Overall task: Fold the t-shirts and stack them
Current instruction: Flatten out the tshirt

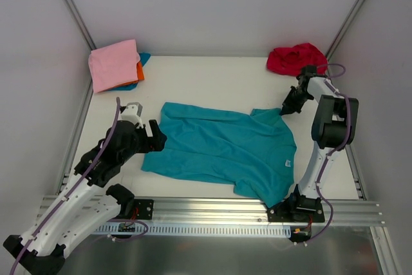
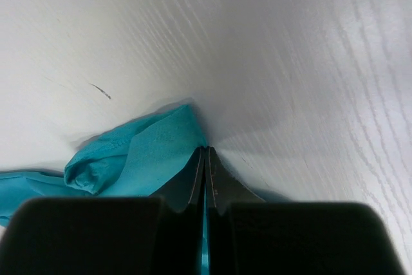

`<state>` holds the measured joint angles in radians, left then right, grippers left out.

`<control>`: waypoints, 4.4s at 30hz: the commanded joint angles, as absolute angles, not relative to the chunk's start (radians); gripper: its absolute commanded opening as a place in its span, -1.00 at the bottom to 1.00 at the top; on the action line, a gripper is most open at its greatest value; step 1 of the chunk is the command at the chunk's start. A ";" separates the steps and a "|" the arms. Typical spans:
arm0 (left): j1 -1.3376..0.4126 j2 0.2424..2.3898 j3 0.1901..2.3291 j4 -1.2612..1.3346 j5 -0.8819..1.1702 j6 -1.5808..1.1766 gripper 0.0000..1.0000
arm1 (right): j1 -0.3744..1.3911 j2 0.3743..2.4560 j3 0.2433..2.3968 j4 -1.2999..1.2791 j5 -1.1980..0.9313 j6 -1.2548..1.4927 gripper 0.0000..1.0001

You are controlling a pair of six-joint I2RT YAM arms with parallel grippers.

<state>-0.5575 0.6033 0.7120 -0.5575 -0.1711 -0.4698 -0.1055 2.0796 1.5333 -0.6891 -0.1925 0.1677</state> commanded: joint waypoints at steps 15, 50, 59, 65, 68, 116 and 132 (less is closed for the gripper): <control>-0.563 0.704 0.675 -0.451 -0.324 -0.482 0.70 | -0.115 1.934 1.554 -0.604 -0.138 0.183 -0.99; -0.368 1.673 0.817 0.431 -0.250 -0.296 0.49 | -0.112 1.824 1.402 -0.575 -0.219 0.196 -0.99; -0.319 1.736 0.939 0.356 -0.193 -0.302 -0.40 | -0.112 1.824 1.388 -0.574 -0.216 0.192 -0.99; -0.316 1.736 0.982 0.261 -0.236 -0.299 -0.07 | -0.112 1.832 1.388 -0.574 -0.213 0.192 -0.99; -0.302 1.743 0.986 0.216 -0.250 -0.310 0.16 | -0.112 1.835 1.390 -0.571 -0.215 0.192 -0.99; -0.204 1.674 1.209 -0.090 -0.018 -0.358 -1.00 | -0.110 1.763 1.508 -0.548 -0.258 0.178 -0.99; -0.204 1.598 1.207 -0.104 -0.054 -0.319 -1.00 | -0.103 1.677 1.557 -0.540 -0.258 0.135 -0.99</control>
